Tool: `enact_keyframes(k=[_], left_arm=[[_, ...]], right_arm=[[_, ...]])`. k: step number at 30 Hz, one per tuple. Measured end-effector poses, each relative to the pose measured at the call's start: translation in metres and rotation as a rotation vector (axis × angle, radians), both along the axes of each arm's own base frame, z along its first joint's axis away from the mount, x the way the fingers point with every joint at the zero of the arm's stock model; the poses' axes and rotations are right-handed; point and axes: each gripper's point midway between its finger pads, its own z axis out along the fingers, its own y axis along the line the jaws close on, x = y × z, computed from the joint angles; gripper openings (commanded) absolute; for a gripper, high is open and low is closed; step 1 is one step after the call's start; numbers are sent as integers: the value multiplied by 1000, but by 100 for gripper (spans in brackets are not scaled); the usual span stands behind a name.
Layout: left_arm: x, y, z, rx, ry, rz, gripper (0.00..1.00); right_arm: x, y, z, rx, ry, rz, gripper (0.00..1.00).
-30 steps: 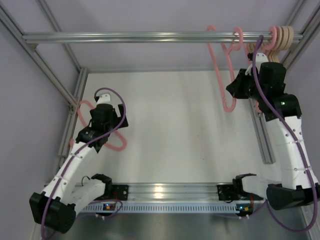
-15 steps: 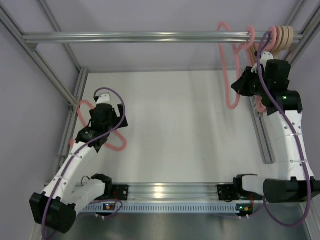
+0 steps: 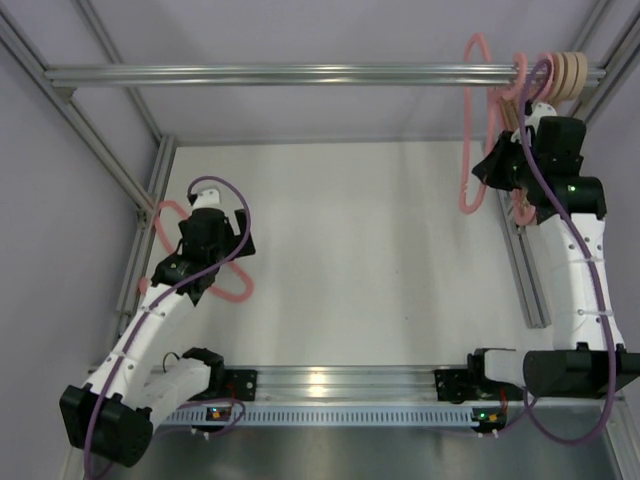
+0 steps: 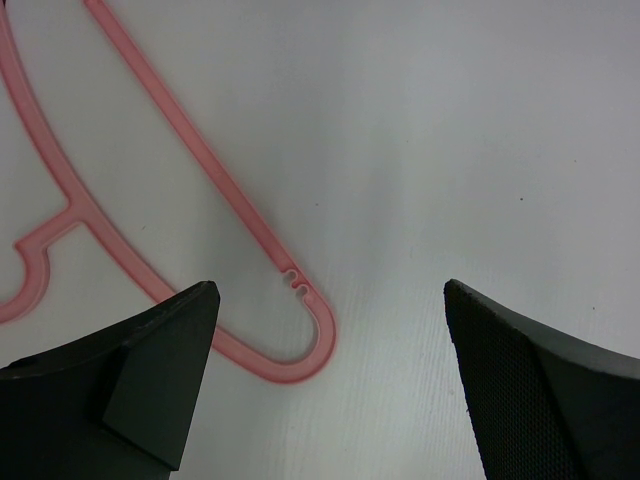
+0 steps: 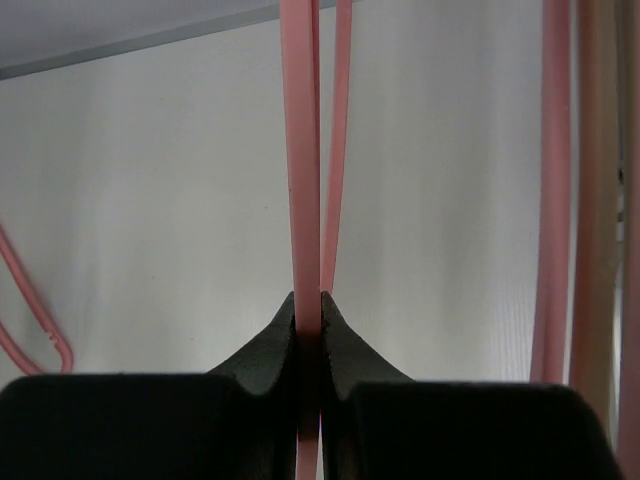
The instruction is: Organize the hangers
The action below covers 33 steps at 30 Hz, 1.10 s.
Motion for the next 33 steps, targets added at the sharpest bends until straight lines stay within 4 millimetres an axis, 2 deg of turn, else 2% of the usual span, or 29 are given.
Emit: enact_keyframes(k=[7, 10, 11, 13, 14, 17, 18, 19, 21, 24, 28, 31, 33], left_arm=[[-1, -1, -3, -4, 10, -8, 98], [-1, -2, -5, -8, 17, -10, 98], [-1, -3, -5, -12, 20, -9, 98], [-1, -4, -8, -24, 27, -3, 98], [-1, -4, -9, -29, 30, 1, 98], [-1, -5, -13, -58, 44, 31, 98], [-1, -5, -15, -68, 51, 46, 98], [-1, -5, -19, -77, 59, 64, 98], [-3, -2, -31, -97, 84, 114, 98], [-9, 5, -56, -110, 134, 204, 98], [-21, 18, -96, -87, 222, 320, 94], [-23, 23, -117, -77, 262, 373, 89], [-21, 23, -127, -74, 278, 393, 85]], right_arm=[[-11, -40, 11, 1, -23, -150, 0], [-16, -46, 16, 1, -35, -179, 21], [-17, -46, 17, 3, -38, -180, 31], [-21, -45, 22, 5, -51, -180, 43], [-23, -45, 24, 1, -58, -177, 56], [-36, -41, 38, 0, -104, -164, 76], [-42, -40, 44, 0, -127, -161, 80], [-48, -38, 50, -3, -148, -154, 83], [-64, -33, 66, 1, -208, -139, 97], [-90, -22, 80, 18, -284, -99, 99], [-116, -1, 82, 70, -354, -12, 100], [-118, 15, 76, 109, -360, 62, 99], [-114, 24, 64, 132, -336, 106, 99]])
